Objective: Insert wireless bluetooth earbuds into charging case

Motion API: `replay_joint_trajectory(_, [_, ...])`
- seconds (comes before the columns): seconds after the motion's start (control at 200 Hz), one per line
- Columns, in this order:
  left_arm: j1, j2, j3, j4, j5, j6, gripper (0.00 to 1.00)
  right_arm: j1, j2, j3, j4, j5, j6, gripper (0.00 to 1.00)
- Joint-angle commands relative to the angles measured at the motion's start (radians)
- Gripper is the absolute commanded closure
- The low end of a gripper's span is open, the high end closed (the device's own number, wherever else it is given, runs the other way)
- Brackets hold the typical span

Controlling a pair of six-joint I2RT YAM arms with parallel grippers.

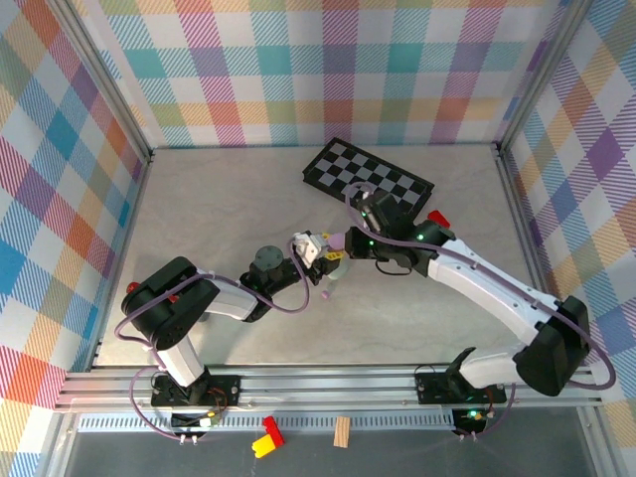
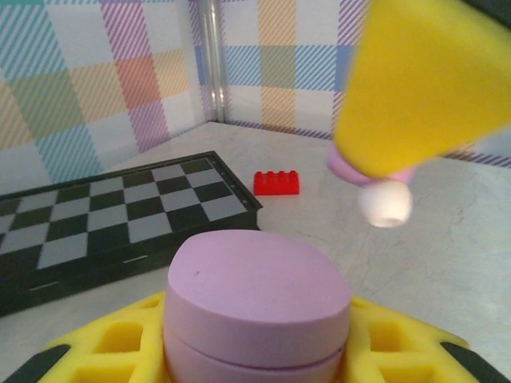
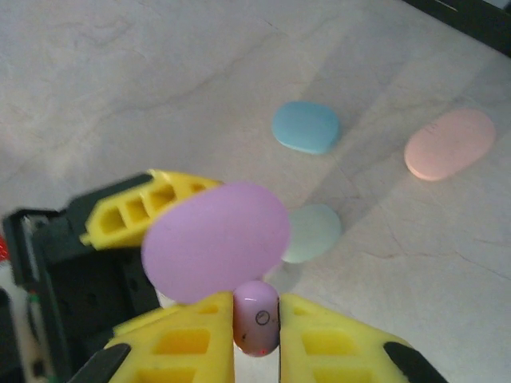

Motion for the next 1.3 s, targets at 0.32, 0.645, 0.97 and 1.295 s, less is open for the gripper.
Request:
replay_joint_trajectory(0.32, [0.026, -0.079, 0.018, 0.015, 0.154, -0.128, 0.71, -0.004, 0.002, -0.055, 0.017, -0.065, -0.058, 0.84])
replay_joint_trajectory(0.645, [0.026, -0.12, 0.009, -0.044, 0.199, -0.117, 0.71, -0.009, 0.012, -0.031, 0.047, -0.065, -0.061, 0.85])
replay_joint_trajectory(0.97, [0.026, -0.102, 0.013, -0.038, 0.255, -0.116, 0.71, -0.016, -0.022, -0.025, 0.094, -0.037, -0.065, 0.86])
replay_joint_trajectory(1.295, [0.026, -0.071, 0.021, -0.044, 0.285, -0.114, 0.71, -0.02, -0.022, 0.026, 0.08, -0.03, -0.093, 0.85])
